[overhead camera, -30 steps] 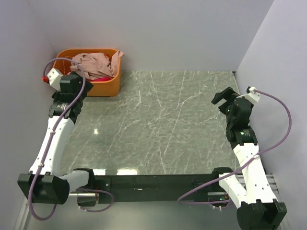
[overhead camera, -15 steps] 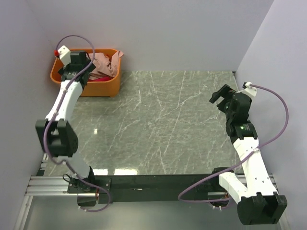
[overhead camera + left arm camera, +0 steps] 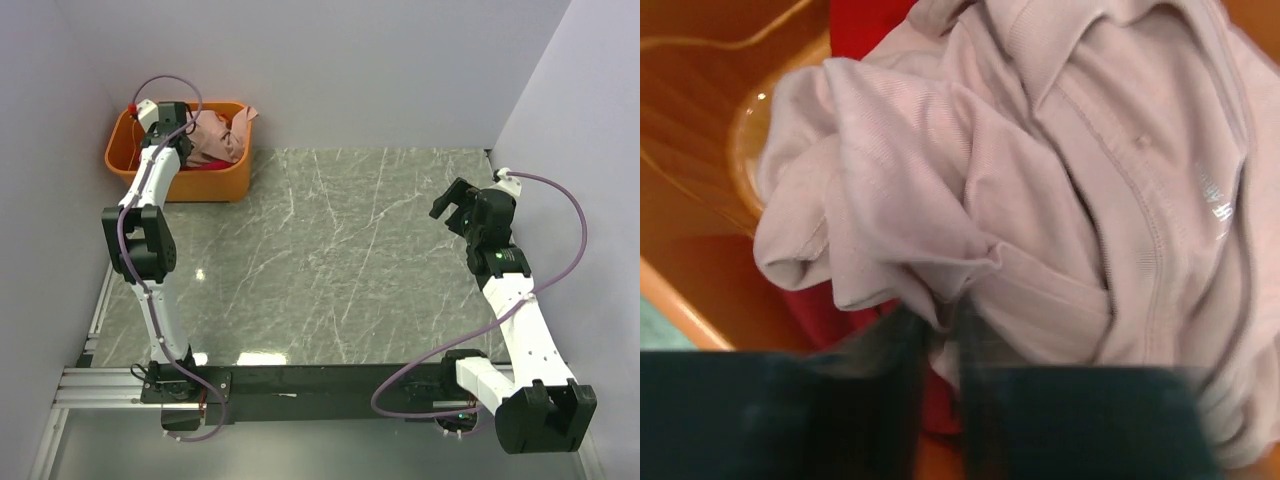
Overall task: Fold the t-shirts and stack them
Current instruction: Grab the tshirt from the pile, then move the tshirt to the center of the board
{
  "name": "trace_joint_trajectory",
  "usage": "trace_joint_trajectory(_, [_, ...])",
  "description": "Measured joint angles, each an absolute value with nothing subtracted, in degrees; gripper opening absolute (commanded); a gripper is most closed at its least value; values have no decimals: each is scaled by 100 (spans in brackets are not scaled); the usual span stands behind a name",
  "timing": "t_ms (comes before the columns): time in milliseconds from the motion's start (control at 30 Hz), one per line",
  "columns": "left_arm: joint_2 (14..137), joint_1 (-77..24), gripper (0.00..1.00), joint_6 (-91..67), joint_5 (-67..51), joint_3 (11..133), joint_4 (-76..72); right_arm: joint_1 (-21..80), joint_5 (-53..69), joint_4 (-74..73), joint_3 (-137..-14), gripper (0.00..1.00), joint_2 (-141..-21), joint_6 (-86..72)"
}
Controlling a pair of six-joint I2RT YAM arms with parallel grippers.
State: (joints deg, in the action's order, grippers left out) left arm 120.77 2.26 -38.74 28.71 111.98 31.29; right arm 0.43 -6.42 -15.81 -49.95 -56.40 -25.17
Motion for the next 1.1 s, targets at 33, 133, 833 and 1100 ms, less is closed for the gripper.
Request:
trace_joint_trajectory(33, [12088, 242, 0, -3848, 2825, 11240, 3142, 43, -622, -1579, -4995, 99, -5636, -2517])
trace_joint_trajectory(133, [12103, 257, 0, -3721, 2692, 11426, 3153, 43, -552, -1535, -4995, 99, -5631, -2517])
trace_joint_trajectory(833, [8844, -1221, 0, -2696, 1114, 10958, 1562, 43, -178, -792, -4593, 97, -4834, -2565])
trace_joint_trajectory(1100, [7688, -2388, 0, -2576, -259, 10565, 685, 43, -178, -655, -4532, 97, -4458, -2611])
